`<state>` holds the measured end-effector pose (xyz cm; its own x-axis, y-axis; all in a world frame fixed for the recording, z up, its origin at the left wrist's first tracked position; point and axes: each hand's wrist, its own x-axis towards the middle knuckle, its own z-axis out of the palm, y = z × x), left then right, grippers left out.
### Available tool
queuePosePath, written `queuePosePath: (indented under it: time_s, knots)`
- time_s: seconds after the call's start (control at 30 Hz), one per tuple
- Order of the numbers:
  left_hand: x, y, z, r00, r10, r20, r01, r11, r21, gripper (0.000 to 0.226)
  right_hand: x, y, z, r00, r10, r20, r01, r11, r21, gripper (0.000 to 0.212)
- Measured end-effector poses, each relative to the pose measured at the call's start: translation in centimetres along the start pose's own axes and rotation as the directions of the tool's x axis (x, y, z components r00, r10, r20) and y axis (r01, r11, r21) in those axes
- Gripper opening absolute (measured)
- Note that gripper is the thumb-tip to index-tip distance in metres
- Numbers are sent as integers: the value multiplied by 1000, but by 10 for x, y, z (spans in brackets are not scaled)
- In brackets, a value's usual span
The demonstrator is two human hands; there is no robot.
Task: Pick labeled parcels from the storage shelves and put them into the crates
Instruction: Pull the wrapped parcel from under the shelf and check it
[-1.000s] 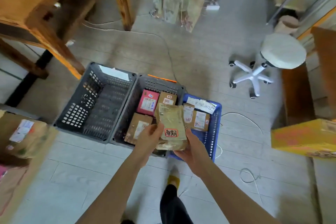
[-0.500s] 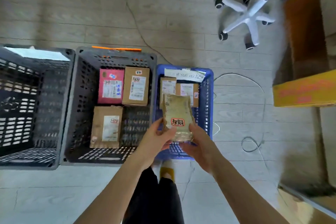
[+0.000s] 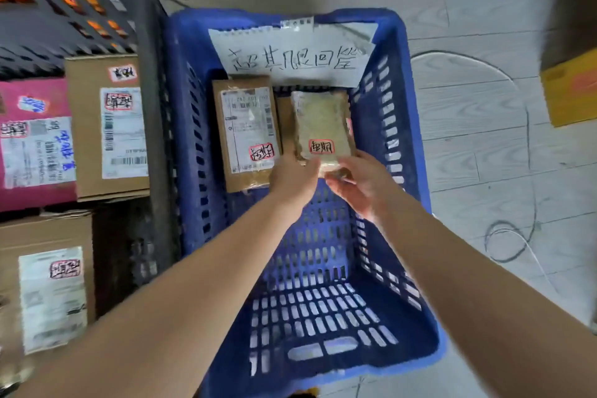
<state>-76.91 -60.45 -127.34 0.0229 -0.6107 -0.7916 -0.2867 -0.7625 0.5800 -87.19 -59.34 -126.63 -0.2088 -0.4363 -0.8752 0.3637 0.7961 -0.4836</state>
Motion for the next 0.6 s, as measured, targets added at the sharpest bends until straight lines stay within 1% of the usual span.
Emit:
queuePosePath:
  time_s: [0.1,0.2,0.3,0.37,0.43,0.53,0.6]
  knots:
    - [22,-2,14,999,1,-33,1,999,50,34,31,6,0,999,-39,-14,38,997,-60,36]
    - [15,1,15,999,-14,-31,17,997,72,40,29,9,2,999,-35,-10,34,996,-86,37]
    - [-12,9,2,1000,-23,-21,25,996,82,41,-4,8,6,996,-51,-72,35,977,-212,19]
    - [-42,14,-10,1000,-16,4,16,997,70,45,-28,6,6,990,-66,-122,30,961,-276,23]
    - [-75,19,-29,1000,-8,12,7,999,53,46,-56,1,7,990,-72,-120,31,947,-319,22]
    - [-130,37,-71,1000,-15,-17,15,1000,13,32,-111,-25,19,996,-61,-64,31,919,-393,26]
    - [-171,54,-106,995,-29,-95,24,998,-55,26,-155,-47,35,999,-46,3,43,904,-426,36]
